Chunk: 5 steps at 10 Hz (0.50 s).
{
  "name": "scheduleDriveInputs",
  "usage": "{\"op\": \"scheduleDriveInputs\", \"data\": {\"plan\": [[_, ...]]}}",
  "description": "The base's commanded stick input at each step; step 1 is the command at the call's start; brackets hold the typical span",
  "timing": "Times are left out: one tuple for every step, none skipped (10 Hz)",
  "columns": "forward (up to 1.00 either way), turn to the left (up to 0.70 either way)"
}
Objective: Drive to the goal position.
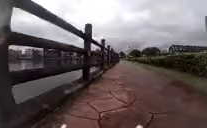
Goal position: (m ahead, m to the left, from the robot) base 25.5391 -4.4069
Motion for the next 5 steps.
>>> {"op": "scheduleDriveInputs", "data": {"plan": [[0.85,0.01],[0.85,0.01],[0.85,0.01],[0.85,0.01],[0.85,0.01]]}}
